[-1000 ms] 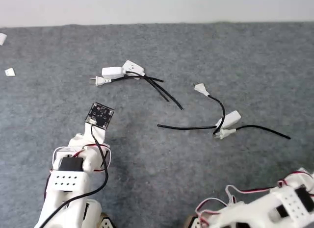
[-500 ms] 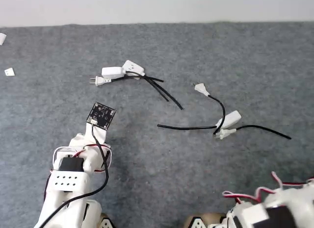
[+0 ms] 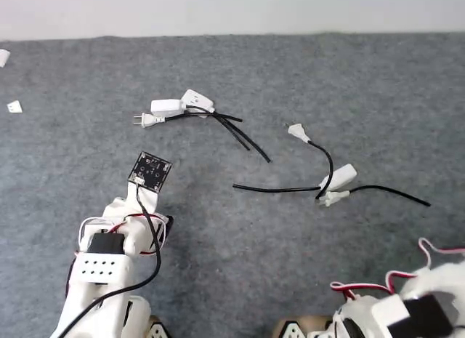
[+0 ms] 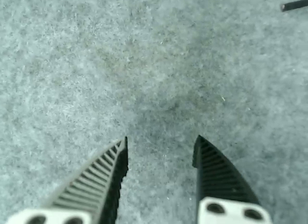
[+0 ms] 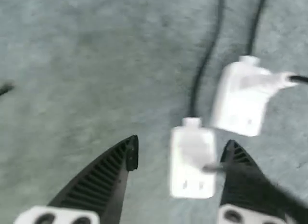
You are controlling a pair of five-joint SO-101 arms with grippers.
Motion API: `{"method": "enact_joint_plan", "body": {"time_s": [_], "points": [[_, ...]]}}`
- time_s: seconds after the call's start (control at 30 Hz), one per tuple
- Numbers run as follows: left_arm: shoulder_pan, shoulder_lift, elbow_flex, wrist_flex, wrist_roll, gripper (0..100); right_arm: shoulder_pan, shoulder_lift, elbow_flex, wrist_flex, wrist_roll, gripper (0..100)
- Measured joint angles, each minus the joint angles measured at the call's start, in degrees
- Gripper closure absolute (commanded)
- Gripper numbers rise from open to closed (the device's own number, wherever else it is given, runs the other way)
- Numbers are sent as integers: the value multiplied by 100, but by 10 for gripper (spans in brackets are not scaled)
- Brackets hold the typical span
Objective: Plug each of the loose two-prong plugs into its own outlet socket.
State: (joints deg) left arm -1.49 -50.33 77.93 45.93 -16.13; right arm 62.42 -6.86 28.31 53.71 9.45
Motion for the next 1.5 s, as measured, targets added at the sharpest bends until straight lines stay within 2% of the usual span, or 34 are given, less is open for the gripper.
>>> {"method": "enact_joint_plan", "body": {"time_s": [0.17,0.3,0.5,0.93,1.13,1.37,1.5], "points": [[0,0,0,0,0,790,-1029,0,-633,1029,-378,869],[0,0,0,0,0,790,-2013,0,-853,1319,-985,819],[0,0,44,0,0,790,-3253,70,-1037,1336,-2347,786],[0,0,44,0,0,790,-5213,1064,-1160,334,-3358,787],[0,0,44,0,0,790,-5785,1371,-1160,26,-3411,787],[0,0,44,0,0,790,-5741,1767,-1433,-246,-3411,786],[0,0,44,0,0,790,-5556,1890,-1644,62,-3411,786]]}}
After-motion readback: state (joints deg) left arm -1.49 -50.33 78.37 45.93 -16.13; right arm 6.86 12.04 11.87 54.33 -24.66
